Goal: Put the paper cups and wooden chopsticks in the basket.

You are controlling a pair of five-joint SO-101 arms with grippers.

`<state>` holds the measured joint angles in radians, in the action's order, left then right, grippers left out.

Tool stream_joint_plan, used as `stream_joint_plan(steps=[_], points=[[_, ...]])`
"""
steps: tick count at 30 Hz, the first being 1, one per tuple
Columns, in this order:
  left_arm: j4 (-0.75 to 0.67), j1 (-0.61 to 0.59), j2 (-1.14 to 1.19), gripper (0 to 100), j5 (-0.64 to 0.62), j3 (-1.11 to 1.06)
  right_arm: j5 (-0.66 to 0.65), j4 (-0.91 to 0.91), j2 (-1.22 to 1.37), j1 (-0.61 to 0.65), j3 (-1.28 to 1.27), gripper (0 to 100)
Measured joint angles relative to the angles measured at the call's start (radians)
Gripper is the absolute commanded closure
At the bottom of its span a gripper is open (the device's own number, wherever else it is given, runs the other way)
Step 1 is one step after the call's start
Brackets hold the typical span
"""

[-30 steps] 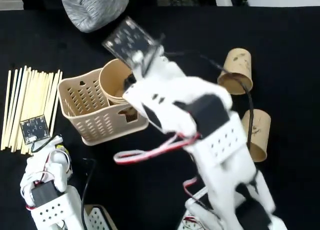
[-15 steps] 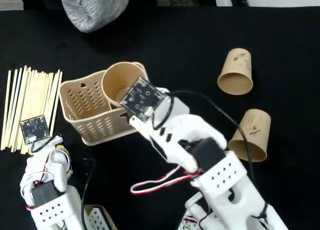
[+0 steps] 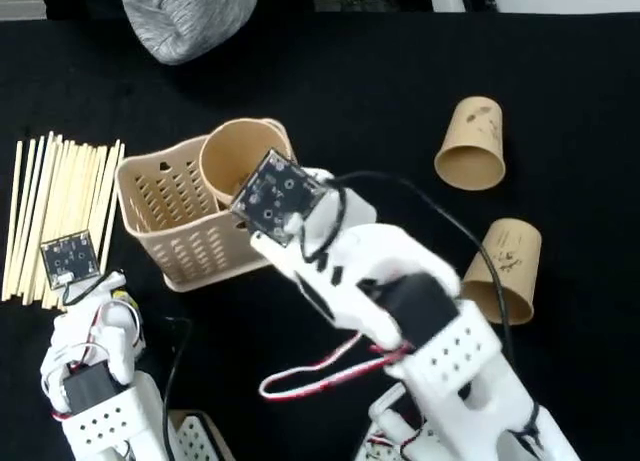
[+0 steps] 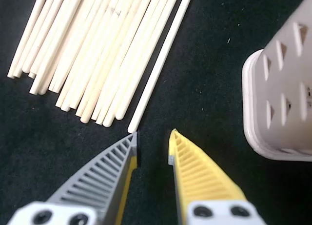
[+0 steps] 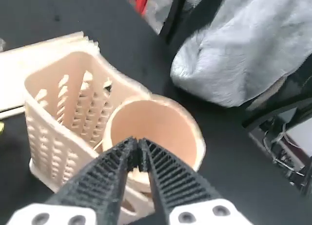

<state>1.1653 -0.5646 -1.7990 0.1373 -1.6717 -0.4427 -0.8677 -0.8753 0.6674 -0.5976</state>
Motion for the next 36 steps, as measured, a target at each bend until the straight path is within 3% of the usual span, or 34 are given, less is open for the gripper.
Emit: stream_joint_plan(steps=[5,8,13,17,21,26,31,36], points=[[0.0,0.0,0.0,88,0.0,0.0,-0.021,-0.198,-0.005,-0.008,0.229,98.7],[0.0,0.0,0.0,88,0.0,0.0,-0.084,-0.324,-0.008,-0.075,0.318,98.4],[0.0,0.0,0.0,88,0.0,0.0,-0.276,-0.476,-0.009,-0.265,0.333,86.5],[0.0,0.0,0.0,88,0.0,0.0,-0.402,-0.486,-0.009,-0.453,0.227,78.1],[0.0,0.0,0.0,88,0.0,0.0,-0.519,-0.359,-0.009,-0.617,0.028,69.7],[0.0,0.0,0.0,88,0.0,0.0,-0.621,-0.055,-0.008,-0.775,-0.25,64.5],[0.0,0.0,0.0,88,0.0,0.0,-0.687,0.17,-0.006,-0.839,-0.423,64.5],[0.0,0.0,0.0,88,0.0,0.0,-0.7,0.304,0.081,-0.868,-0.443,64.5]])
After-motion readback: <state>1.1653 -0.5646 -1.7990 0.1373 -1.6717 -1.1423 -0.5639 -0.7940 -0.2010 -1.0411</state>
